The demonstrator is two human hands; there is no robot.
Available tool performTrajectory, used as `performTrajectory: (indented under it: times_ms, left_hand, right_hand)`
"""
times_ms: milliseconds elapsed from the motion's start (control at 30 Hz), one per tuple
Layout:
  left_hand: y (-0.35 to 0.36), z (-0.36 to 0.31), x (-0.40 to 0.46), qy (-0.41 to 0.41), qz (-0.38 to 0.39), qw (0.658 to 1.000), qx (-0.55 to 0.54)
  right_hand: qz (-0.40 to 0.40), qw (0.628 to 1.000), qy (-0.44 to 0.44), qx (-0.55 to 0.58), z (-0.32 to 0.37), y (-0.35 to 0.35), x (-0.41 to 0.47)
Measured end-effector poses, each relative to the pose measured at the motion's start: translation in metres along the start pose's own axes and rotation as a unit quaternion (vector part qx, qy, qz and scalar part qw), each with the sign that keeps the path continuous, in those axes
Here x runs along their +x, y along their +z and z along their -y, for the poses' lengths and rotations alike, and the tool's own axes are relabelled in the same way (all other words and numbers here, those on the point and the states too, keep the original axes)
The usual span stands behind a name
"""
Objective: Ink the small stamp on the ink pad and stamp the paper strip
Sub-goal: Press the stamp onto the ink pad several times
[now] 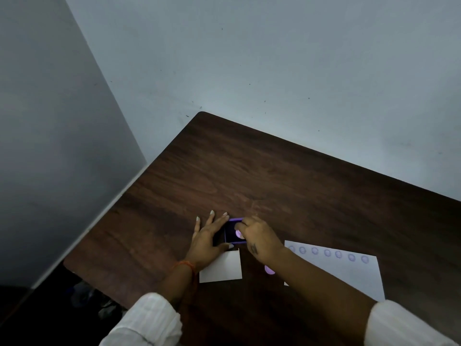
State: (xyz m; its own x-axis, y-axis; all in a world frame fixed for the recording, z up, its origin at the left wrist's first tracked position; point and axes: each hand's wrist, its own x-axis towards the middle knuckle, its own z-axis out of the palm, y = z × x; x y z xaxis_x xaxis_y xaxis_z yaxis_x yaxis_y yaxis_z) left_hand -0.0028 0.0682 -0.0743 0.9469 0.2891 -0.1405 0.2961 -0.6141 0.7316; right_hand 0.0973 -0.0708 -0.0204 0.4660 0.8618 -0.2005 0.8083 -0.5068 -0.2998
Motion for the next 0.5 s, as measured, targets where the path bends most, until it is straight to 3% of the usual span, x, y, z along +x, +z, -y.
performTrajectory:
  times_ms: [100,300,500]
  left_hand:
    - [0.0,-0.001,0.001,0.001,0.0,1.0,-0.005]
    - [-0.002,-0.002,-0.001,0.0,-0.006,1.0,-0.015]
    - [0.0,0.0,0.0,0.002,-0.008,1.0,-0.011]
  right_hand:
    - [-0.001,1.0,-0.018,-0.012,-0.002,-0.001,0.001]
    - [-0.025,0.991,0.057,0.116,-0.001,-0.022,0.007]
    - [-0.027,0.999,0.03,0.004,-0.004,-0.007,0.005]
